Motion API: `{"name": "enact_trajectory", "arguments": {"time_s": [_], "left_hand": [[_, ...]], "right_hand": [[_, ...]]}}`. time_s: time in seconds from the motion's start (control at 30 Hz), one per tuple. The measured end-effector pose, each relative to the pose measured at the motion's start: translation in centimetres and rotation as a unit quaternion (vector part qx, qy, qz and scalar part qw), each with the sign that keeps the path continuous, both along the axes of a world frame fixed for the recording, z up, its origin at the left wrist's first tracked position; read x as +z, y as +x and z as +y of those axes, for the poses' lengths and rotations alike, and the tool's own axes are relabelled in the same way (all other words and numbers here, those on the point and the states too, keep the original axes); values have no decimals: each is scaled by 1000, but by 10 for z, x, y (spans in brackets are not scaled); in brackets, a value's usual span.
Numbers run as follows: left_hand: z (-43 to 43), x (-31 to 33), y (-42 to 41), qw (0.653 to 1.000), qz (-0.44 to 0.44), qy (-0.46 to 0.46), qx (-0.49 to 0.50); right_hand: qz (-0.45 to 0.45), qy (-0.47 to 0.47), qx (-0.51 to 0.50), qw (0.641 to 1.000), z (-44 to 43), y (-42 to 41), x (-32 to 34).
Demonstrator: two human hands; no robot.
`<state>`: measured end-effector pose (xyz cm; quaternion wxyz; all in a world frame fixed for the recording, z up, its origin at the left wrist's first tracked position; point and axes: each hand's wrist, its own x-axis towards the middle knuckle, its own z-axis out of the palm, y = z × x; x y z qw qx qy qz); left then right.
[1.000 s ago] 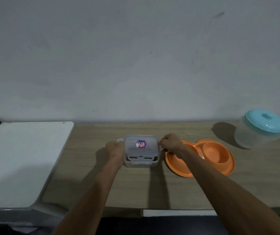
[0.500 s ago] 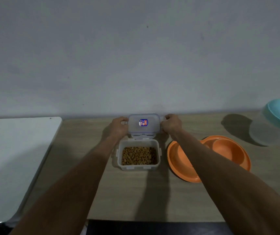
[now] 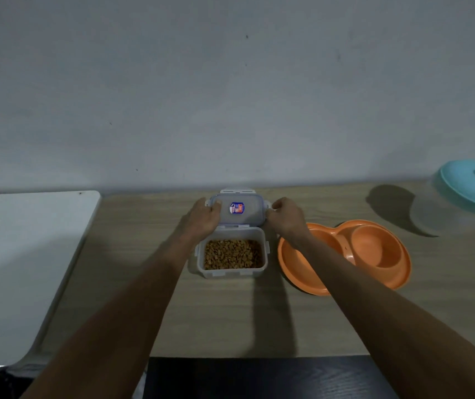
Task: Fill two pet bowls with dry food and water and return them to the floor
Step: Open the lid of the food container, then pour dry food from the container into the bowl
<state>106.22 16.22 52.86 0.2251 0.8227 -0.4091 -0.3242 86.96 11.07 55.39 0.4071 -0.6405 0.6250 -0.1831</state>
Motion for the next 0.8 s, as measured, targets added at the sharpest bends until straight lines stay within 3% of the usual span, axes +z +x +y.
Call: {"name": "enact_trajectory", "arguments": {"time_s": [0.27, 0.57, 0.73, 0.8], "left_hand": [[2, 0, 7, 999, 9, 25, -39], [-4, -9, 14, 998, 31, 35, -41], [-23, -52, 31, 994, 111, 15, 2], [-10, -32, 12, 995, 97, -7, 20]], "right_hand": [[120, 65, 127, 983, 40, -3, 15], [-31, 160, 50, 985, 56, -8, 16], [-60, 150, 17, 987, 53, -39, 39], [-73, 138, 1, 988, 51, -59, 53]]}}
